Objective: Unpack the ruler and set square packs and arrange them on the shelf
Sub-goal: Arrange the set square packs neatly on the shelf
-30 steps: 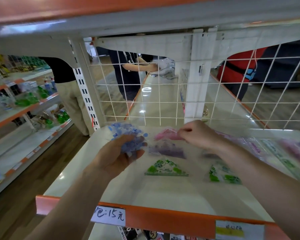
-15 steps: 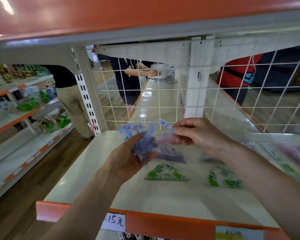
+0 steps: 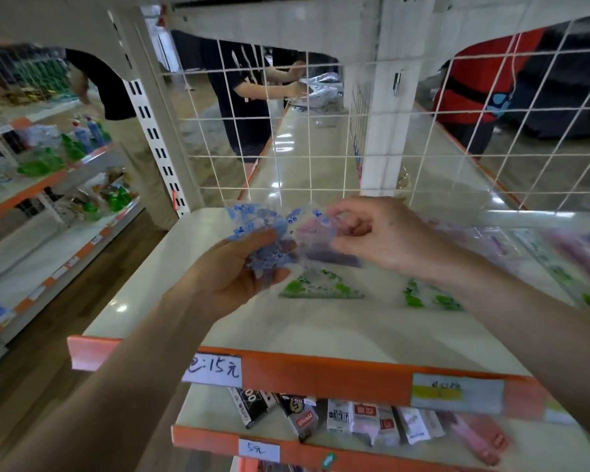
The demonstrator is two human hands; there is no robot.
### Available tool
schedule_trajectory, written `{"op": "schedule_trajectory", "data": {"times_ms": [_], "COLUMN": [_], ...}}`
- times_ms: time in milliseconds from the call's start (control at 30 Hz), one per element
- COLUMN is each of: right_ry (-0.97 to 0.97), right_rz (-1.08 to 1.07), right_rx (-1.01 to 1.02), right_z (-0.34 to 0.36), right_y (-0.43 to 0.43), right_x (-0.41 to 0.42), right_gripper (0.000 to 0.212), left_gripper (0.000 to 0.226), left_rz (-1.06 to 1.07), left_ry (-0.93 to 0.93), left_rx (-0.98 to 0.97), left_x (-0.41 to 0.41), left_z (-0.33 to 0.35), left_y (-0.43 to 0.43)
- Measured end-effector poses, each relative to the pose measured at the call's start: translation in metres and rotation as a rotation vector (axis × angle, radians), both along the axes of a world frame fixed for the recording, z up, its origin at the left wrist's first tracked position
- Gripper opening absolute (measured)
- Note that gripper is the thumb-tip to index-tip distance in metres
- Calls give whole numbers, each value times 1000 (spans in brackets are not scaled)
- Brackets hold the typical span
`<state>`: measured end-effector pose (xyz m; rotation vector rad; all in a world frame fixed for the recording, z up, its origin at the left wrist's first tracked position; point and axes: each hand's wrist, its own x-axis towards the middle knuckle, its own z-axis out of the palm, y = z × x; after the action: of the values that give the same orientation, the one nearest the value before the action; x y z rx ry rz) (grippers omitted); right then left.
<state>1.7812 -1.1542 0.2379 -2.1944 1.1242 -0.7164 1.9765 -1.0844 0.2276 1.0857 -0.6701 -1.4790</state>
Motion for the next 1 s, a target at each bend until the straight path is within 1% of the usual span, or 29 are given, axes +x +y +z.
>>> {"op": "schedule_trajectory", "data": {"times_ms": [33,100,167,267,367,433,567,667,767,1000], "right_ry": [52,123,124,88,98,132,274,343,373,416], "right_rz": [13,1,-32,-34,49,92,106,96,77,112], "right_rx": [-60,-154,-158,-41,111,142,55,-25,-77,-139], "right_z": [-2,0,2,0,-8,-15,-21,-21,-23,-26], "right_y": [5,13,16,20,38,52,67,67,65,73], "right_x": [0,1,-3,-17,-32,-38,-39,-31,-24,-28], "right_gripper": [42,38,32,25,17,15,18,23,25,25], "left_gripper": [18,20,17,16,18,24,22,28,31,23], "left_rz": [-5,-18,-31,52,187,221,156,138,145,138], "left_ry": [2,7,-3,11,65,78,79,96,87,93], "left_rx": [10,26,41,58,71,57,33,41,54,59], "left_x": [0,1,5,22,43,49,42,36,34,35], "left_z": [-1,-2,-3,-2,0,0,0,-1,0,-1], "left_y": [2,4,6,9,12,11,9,7,5,8]}}
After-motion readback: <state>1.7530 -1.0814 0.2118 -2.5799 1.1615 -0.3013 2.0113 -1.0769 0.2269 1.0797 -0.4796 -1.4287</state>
